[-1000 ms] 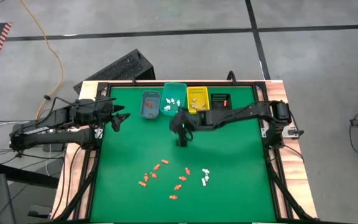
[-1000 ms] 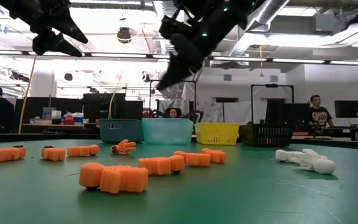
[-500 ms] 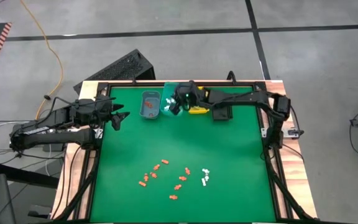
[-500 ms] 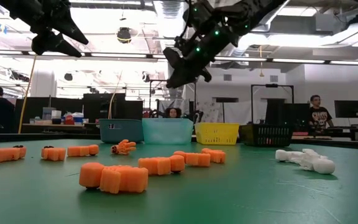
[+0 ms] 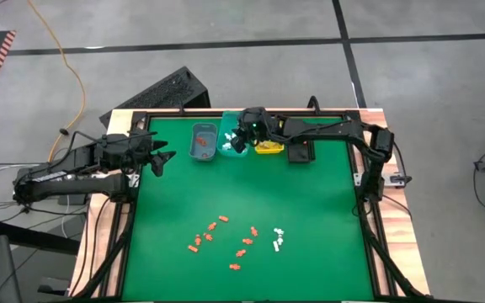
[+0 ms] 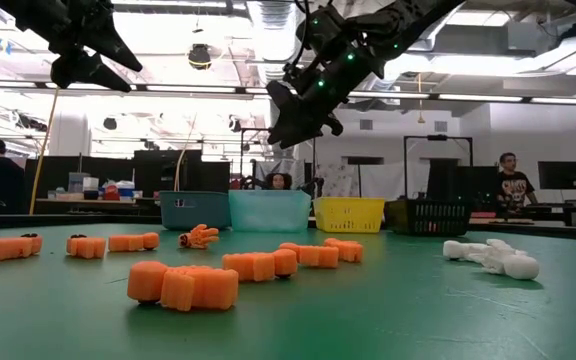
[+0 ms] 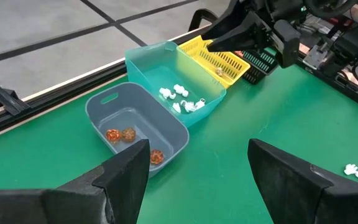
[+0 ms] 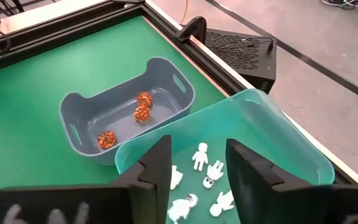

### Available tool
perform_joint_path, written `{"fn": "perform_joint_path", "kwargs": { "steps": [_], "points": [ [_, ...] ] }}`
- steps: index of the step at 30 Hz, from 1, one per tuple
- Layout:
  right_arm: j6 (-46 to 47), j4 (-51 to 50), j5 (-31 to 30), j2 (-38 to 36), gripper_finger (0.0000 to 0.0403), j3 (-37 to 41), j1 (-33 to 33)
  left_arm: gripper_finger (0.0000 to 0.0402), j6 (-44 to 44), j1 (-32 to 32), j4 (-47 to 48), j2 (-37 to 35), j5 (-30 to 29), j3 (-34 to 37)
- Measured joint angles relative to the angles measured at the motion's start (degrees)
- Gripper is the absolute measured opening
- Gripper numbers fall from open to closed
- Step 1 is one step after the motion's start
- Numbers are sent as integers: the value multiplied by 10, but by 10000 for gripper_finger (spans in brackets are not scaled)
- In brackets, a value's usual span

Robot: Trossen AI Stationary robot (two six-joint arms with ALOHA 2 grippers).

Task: Sort Halloween decoration
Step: Put the white skeleton toy into the blue transparent bin

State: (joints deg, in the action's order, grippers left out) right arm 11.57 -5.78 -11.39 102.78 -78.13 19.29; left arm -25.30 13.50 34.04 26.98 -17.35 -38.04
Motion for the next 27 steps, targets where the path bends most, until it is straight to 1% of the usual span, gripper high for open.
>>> {"fn": "perform_joint_path", "kwargs": {
  "steps": [2,5,8,10,15,20,23,27],
  "points": [
    [-1,-3,24,0,157,0,-1,261,0,0,0,0,0,0],
    [-8,-28,83,0,161,0,-6,261,-3,0,0,0,0,0],
    [-8,-79,138,0,158,0,-21,261,-4,0,1,0,0,0],
    [-5,-124,161,0,154,0,-37,261,-4,0,1,0,0,0],
    [5,-240,173,0,145,0,-97,261,-4,0,1,0,0,0],
    [77,-348,176,0,142,0,-166,261,-4,0,1,0,0,0],
    [120,-383,175,-1,142,0,-209,261,-4,0,1,0,0,0],
    [169,-400,175,-1,142,0,-269,261,-5,0,1,0,0,0]
  ]
}}
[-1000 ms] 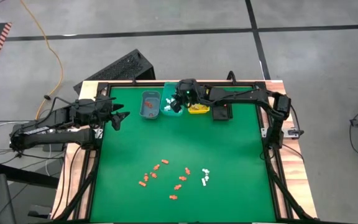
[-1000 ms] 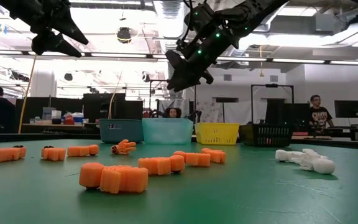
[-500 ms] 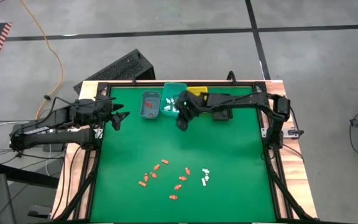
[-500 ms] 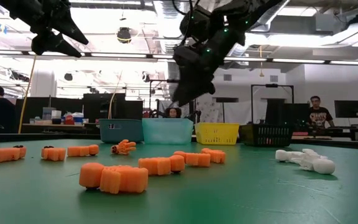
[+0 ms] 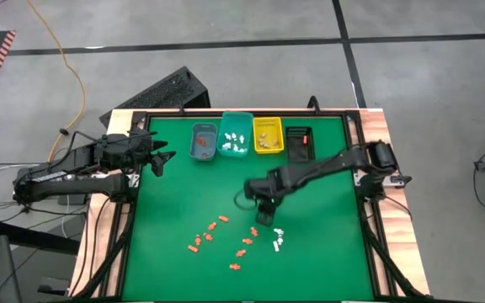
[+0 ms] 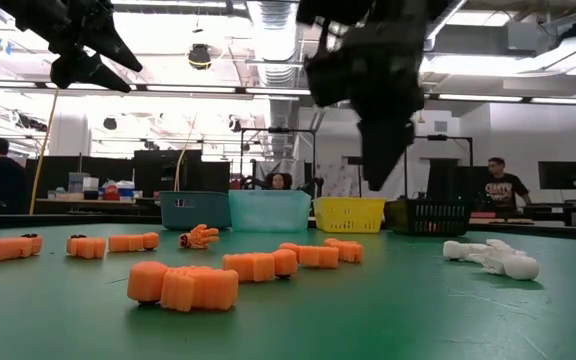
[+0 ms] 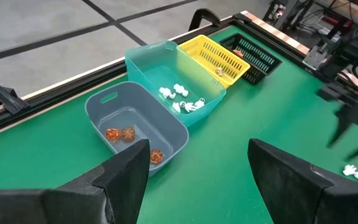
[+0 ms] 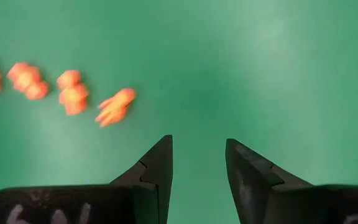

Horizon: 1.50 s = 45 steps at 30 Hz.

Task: Sort Halloween decoration
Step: Put the white skeleton toy into the blue transparent bin

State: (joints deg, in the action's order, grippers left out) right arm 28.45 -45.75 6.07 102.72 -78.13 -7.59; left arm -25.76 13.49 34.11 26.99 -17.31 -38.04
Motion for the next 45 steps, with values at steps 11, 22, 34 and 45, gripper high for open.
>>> {"fn": "perform_joint_path", "kwargs": {
  "steps": [11,22,34,45],
  "points": [
    [172,4,-120,0,142,43,-135,261,3,0,0,0,4,0],
    [243,54,-137,0,142,96,-192,261,1,0,0,0,4,0],
    [223,106,-134,-2,142,149,-168,261,-4,0,0,0,4,0],
    [219,107,-101,-3,72,161,-132,261,-18,0,0,0,4,0]
  ]
}}
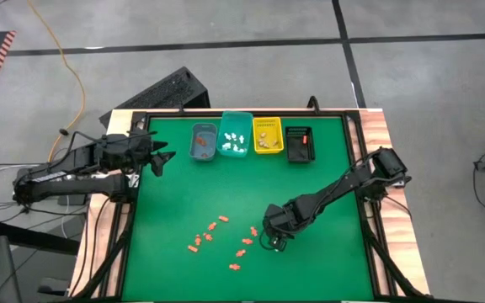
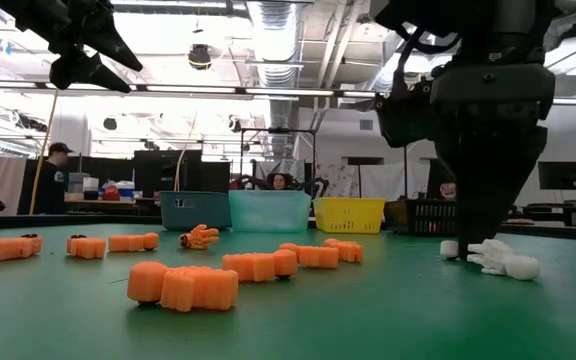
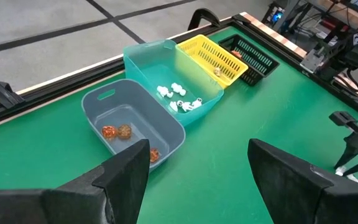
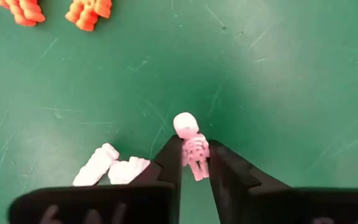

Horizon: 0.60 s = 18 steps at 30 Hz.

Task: Sort Halloween decoration
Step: Put the white skeleton toy into the blue transparent bin

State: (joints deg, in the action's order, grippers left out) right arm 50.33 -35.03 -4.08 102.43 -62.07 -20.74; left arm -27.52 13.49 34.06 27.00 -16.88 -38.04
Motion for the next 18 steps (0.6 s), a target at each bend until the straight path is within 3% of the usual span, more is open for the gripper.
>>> {"fn": "perform_joint_path", "kwargs": {
  "steps": [8,18],
  "points": [
    [-7,3,0,1,8,1,1,261,0,0,0,0,0,0],
    [-30,21,-8,-3,5,-21,22,261,0,0,0,0,0,0]
  ]
}}
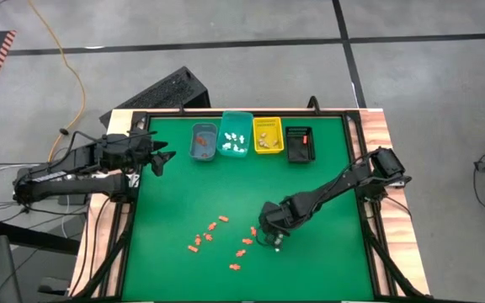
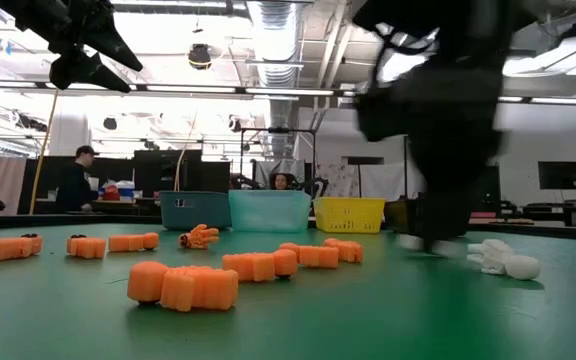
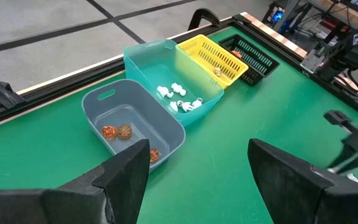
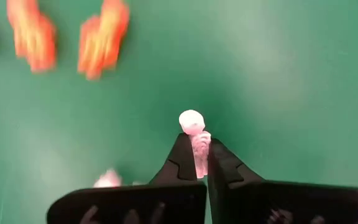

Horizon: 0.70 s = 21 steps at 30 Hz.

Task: Sort Halloween decoration
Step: Put the white skeleton toy into the blue transparent bin

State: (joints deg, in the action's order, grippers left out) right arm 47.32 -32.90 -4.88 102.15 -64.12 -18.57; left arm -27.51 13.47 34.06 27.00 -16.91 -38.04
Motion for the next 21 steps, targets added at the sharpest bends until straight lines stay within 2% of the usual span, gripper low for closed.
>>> {"fn": "perform_joint_path", "kwargs": {
  "steps": [12,21],
  "points": [
    [-106,13,0,-1,6,-49,95,261,0,0,9,0,0,0],
    [-181,119,2,-2,6,-90,213,261,0,0,25,0,0,0]
  ]
}}
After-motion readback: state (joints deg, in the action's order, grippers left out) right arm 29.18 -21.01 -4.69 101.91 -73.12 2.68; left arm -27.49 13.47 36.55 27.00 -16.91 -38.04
